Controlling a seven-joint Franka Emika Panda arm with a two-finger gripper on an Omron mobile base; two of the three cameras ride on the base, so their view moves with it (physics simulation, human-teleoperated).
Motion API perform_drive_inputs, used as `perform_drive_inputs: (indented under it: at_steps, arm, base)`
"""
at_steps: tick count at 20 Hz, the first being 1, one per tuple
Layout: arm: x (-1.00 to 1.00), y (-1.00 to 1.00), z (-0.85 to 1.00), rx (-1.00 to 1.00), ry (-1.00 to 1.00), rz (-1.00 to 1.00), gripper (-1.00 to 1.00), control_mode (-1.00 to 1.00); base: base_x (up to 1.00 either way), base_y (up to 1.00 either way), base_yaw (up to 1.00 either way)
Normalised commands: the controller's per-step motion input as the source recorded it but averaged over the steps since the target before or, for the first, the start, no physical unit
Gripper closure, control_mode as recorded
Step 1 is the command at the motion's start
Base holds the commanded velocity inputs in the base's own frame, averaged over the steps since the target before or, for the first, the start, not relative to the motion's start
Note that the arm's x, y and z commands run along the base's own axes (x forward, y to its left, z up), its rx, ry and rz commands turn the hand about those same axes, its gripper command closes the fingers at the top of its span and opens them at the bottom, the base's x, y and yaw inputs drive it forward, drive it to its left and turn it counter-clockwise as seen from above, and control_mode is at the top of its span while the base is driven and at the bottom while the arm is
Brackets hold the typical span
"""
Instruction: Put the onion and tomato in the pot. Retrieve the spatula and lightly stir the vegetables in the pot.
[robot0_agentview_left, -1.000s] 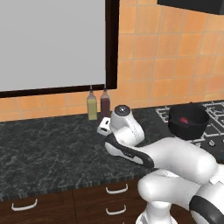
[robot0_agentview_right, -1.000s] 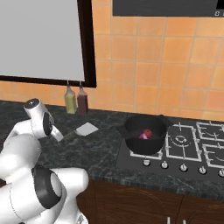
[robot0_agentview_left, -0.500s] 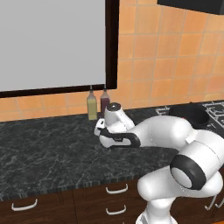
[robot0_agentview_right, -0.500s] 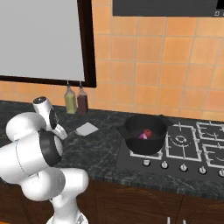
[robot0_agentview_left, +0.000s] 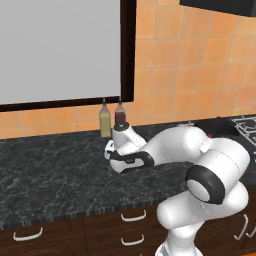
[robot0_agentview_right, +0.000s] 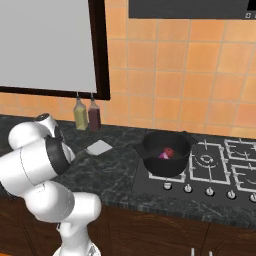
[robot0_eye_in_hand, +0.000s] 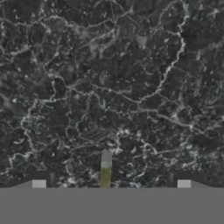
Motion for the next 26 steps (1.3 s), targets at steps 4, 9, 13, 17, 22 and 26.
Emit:
perform_drive_inputs:
  at_steps: [4,9,13,17,22,26]
  arm:
    - [-0.03,-0.22,-0.21,0.00,0.01,0.00,-1.00,-1.00]
    - [0.00,-0.12,-0.25,0.00,0.02,0.00,-1.00,-1.00]
    - [0.08,0.01,-0.19,0.00,0.06,0.00,-1.00,-1.00]
    - [0.16,0.00,-0.03,0.00,0.01,0.00,-1.00,-1.00]
    - [0.19,0.15,-0.03,0.00,0.03,0.00,-1.00,-1.00]
    - [0.02,0.08,-0.04,0.00,0.02,0.00,-1.00,-1.00]
  base:
    - [0.00,0.00,0.00]
    - [0.00,0.00,0.00]
    - [0.00,0.00,0.00]
    - [0.00,0.00,0.00]
    - [0.00,0.00,0.00]
    - [0.00,0.00,0.00]
